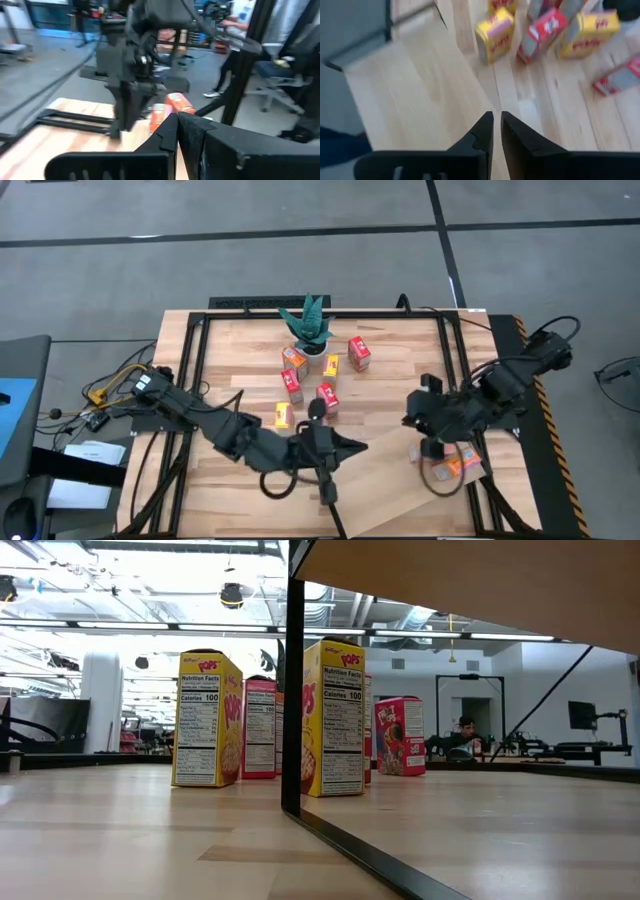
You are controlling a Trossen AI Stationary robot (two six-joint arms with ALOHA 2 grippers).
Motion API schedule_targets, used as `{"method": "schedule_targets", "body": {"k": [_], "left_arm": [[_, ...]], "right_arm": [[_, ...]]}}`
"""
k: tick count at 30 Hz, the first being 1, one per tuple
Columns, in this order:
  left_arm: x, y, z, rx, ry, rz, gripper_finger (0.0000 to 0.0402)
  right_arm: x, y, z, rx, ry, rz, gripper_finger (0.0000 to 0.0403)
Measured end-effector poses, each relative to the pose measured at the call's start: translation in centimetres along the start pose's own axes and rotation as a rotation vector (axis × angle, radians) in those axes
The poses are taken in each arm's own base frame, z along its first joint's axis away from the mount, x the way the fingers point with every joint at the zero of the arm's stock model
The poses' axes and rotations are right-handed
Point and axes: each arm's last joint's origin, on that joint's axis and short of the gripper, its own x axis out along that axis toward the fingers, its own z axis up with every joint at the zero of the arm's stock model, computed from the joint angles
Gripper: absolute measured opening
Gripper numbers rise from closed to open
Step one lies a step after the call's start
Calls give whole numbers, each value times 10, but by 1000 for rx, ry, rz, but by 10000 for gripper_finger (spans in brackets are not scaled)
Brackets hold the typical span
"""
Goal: Stack cereal on shelf
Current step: Put the bottom orange cereal box on the shelf aligned with the other orange cereal box
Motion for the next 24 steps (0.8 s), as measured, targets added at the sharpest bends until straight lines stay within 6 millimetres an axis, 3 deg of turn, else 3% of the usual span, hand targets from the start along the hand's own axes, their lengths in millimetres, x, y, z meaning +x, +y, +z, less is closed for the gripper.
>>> {"method": "schedule_targets", "body": {"k": [9,24], "left_arm": [[-5,-10,-15,-12,77,15,0],[-5,-10,-16,-4,88,16,0]], "right_arm": [[20,8,-3,-10,184,13,58],[12,15,-16,-8,250,54,58]]}}
